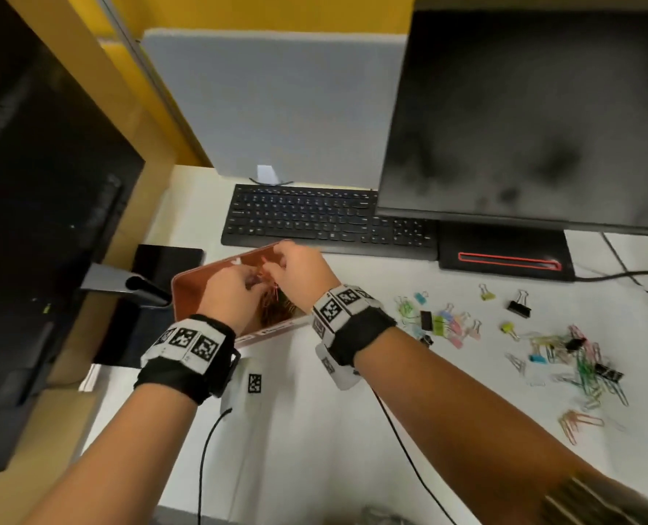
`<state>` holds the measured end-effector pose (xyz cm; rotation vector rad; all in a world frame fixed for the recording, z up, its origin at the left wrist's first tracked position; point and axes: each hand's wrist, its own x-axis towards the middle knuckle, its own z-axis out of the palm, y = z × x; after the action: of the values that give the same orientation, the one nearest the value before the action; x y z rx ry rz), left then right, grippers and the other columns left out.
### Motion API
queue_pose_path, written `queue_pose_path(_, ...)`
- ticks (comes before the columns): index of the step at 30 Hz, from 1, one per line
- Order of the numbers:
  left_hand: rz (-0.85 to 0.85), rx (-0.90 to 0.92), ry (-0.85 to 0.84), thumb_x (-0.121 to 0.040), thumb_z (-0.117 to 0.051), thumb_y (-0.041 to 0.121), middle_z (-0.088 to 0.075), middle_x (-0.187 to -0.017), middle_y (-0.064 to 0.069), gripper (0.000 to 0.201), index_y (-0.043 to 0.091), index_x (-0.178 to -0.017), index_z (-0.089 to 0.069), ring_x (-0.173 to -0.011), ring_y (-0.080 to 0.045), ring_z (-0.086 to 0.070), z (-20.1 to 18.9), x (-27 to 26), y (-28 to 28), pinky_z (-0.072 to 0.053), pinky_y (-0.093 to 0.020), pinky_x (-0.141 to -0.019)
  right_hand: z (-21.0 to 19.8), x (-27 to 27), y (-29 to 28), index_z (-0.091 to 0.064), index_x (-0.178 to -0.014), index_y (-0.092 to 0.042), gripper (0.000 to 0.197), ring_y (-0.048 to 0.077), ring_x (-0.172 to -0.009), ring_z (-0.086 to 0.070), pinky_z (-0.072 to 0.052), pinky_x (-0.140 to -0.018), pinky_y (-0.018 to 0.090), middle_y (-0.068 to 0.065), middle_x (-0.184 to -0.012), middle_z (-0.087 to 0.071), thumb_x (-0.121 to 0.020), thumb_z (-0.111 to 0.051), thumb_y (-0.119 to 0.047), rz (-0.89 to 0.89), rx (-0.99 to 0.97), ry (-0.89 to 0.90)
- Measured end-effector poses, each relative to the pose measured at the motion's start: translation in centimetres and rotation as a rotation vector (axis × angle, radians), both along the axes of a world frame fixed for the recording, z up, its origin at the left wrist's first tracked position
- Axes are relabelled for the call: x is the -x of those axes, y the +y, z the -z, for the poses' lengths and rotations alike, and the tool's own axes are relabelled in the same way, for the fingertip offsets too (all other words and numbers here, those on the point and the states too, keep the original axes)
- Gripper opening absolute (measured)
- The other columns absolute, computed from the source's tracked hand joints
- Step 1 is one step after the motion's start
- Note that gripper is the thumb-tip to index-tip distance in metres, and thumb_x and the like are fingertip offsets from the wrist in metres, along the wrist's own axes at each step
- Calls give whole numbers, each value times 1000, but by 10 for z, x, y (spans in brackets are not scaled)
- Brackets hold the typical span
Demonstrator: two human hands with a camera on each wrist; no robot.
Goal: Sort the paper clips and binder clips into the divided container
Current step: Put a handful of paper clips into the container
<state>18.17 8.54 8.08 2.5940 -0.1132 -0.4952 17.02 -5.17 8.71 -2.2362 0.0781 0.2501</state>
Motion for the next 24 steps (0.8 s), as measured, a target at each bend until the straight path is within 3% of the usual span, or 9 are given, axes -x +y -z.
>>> queue_pose_path(2,57,-23,-44,-84,-47,31,-67,-107,4,32,18,-109,-62,-98,-12,-60,-1,0,-4,-47,-31,-93,2,10,-8,-55,-121,-14,31,21,-100,-62,-51,-90,37,7,-113,-66,-91,-53,-25,9,-20,-55)
queue_pose_path(5,71,183,-46,-84,-58,13,-67,-96,7,21,17,-104,-63,-89,-10,-61,-11,22,-29,-47,-28,-87,7,52,-46,-59,-113,-23,24,11,-85,-62,-52,-79,29,-4,-107,-66,-92,-52,-31,-2,-23,-112)
queue_pose_path(8,219,305,-7,-85,-59,10,-67,-92,4,18,16,-101,-64,-78,-9,-63,-9,52,-75,-48,-16,-73,27,116,-109,-61,-107,-28,20,-6,-68,-48,-47,-73,23,-12,-99,-61,-89,-55,-35,34,100,-35)
queue_pose_path(10,321,343,37,-85,-59,9,-66,-93,1,18,17,-101,-64,-73,-10,-62,2,70,-111,-48,-12,-65,45,164,-157,-61,-104,-30,19,-12,-65,-41,-42,-71,21,-17,-94,-54,-85,-61,-36,132,172,69)
queue_pose_path(13,435,368,175,-83,-61,10,-61,-98,-4,20,15,-103,-62,-77,-17,-62,22,102,-171,-53,-29,-72,64,236,-225,-57,-106,-31,31,-5,-70,-43,-39,-69,21,-14,-96,-47,-78,-69,-36,265,276,234)
queue_pose_path(18,590,235,223,-82,-65,24,-51,-116,-6,37,15,-117,-55,-93,-19,-58,57,150,-262,-47,-27,-82,77,317,-298,-52,-114,-26,55,22,-94,-56,-50,-81,36,0,-110,-47,-67,-77,-37,426,357,413)
queue_pose_path(21,577,166,187,-80,-67,29,-47,-119,-8,43,14,-118,-53,-105,-24,-53,75,167,-303,-42,-30,-91,86,337,-319,-48,-121,-29,65,25,-106,-50,-48,-91,37,2,-118,-43,-64,-78,-40,457,333,404)
queue_pose_path(24,546,85,129,-77,-69,36,-46,-115,-7,46,14,-113,-54,-108,-24,-46,88,175,-329,-37,-31,-95,93,339,-332,-49,-123,-30,66,23,-111,-42,-40,-96,32,3,-122,-40,-65,-79,-38,444,287,370)
